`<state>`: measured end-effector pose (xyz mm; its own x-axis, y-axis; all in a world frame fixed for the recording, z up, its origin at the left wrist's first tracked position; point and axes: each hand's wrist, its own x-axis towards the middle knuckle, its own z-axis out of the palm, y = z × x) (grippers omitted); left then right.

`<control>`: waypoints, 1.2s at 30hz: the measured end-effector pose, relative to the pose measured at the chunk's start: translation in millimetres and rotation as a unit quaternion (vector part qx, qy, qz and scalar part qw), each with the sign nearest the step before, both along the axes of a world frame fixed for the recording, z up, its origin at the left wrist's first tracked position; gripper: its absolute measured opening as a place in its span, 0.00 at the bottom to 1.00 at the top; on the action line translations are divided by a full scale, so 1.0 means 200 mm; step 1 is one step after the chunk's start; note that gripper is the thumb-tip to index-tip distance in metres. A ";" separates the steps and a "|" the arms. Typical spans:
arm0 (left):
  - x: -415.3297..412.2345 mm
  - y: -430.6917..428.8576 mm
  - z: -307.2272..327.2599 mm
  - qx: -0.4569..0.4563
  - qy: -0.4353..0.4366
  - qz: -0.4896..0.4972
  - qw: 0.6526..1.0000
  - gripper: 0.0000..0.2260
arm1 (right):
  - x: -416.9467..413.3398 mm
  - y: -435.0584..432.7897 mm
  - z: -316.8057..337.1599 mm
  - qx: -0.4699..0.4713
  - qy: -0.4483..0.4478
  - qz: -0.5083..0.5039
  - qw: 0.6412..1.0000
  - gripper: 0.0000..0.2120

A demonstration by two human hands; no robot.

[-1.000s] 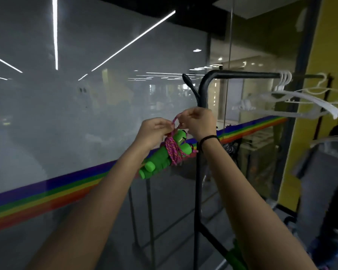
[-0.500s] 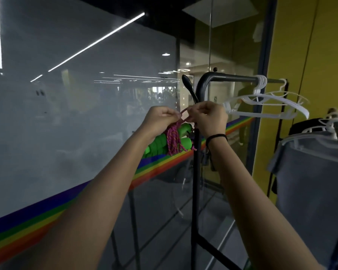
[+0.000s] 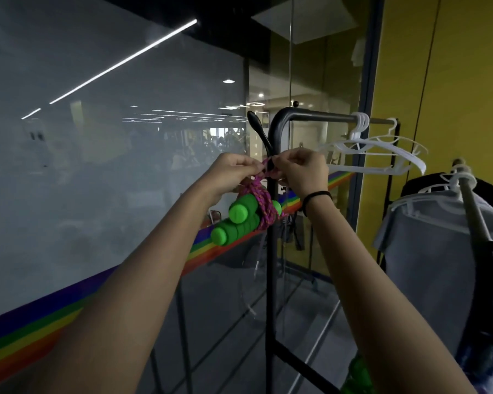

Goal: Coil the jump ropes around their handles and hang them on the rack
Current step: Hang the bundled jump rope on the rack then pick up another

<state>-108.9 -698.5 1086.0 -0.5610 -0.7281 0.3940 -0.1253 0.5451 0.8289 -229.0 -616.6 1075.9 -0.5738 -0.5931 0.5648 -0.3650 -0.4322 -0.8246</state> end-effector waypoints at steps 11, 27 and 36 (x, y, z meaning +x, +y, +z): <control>0.00 -0.08 -0.03 -0.043 -0.042 0.028 0.998 0.08 | 0.01 -0.13 -0.05 0.018 0.047 -0.077 0.996 0.04; 0.06 -0.07 -0.13 0.021 -0.072 -0.009 0.997 0.04 | -0.01 -0.11 -0.16 0.061 0.140 -0.086 0.984 0.02; 0.09 0.00 -0.14 0.039 -0.190 -0.052 0.980 0.13 | 0.00 -0.08 -0.17 0.053 0.132 -0.064 0.988 0.01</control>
<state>-91.4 -698.2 1058.6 -0.7296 -0.6781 0.0885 -0.3791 0.5088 0.7729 -229.3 -633.1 1041.1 -0.4884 -0.5896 0.6433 -0.6193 -0.2852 -0.7315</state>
